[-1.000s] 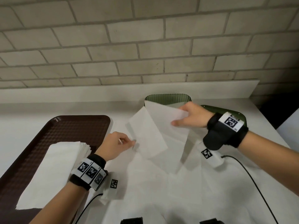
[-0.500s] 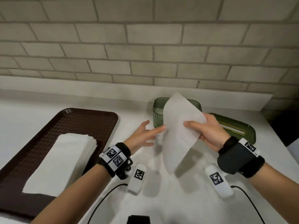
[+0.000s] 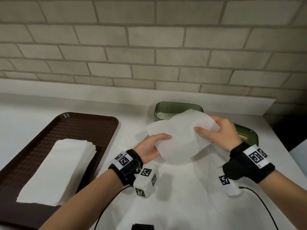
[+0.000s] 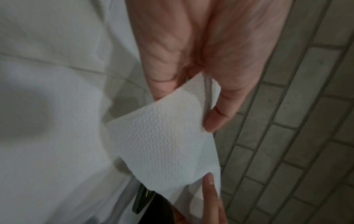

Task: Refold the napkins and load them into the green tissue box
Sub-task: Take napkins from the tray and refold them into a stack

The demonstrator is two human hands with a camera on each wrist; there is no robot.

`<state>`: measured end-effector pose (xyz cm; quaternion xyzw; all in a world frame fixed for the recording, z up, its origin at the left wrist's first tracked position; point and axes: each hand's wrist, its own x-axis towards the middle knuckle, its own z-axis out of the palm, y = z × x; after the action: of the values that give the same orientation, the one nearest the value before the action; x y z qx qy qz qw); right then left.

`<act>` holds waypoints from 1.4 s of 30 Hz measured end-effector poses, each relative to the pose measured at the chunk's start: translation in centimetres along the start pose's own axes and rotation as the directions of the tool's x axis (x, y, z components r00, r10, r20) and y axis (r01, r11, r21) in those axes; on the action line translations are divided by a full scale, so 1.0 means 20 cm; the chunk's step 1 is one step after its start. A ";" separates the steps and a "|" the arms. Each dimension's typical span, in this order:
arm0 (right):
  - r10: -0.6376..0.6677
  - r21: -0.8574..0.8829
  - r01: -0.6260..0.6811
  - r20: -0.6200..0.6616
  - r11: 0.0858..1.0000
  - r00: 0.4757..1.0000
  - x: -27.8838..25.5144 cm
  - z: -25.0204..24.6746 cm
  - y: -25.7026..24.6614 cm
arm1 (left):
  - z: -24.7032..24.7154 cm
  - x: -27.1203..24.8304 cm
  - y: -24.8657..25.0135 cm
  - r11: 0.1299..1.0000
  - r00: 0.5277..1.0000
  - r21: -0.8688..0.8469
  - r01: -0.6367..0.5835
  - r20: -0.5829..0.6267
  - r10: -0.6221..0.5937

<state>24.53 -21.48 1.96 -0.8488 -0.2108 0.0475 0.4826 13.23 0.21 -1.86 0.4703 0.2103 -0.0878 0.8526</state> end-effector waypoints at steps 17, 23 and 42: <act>-0.297 -0.005 0.313 0.302 0.950 0.906 -0.20 0.20 -0.10 | 0.08 -0.12 0.02 0.999 0.972 0.001 0.046 0.230 -0.045; -0.262 0.042 0.259 0.209 0.965 0.942 -0.14 0.19 -0.10 | 0.08 -0.10 0.01 0.990 0.986 -0.072 -0.124 0.106 0.131; -0.057 -0.165 0.042 -0.087 0.985 0.995 0.54 0.10 -0.03 | 0.03 0.21 0.39 0.093 0.721 0.969 -0.229 0.104 0.685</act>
<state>33.56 -15.26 2.73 -0.8812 -0.2128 -0.0206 0.4217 19.91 4.08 2.48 0.9250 0.1117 0.1761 0.3177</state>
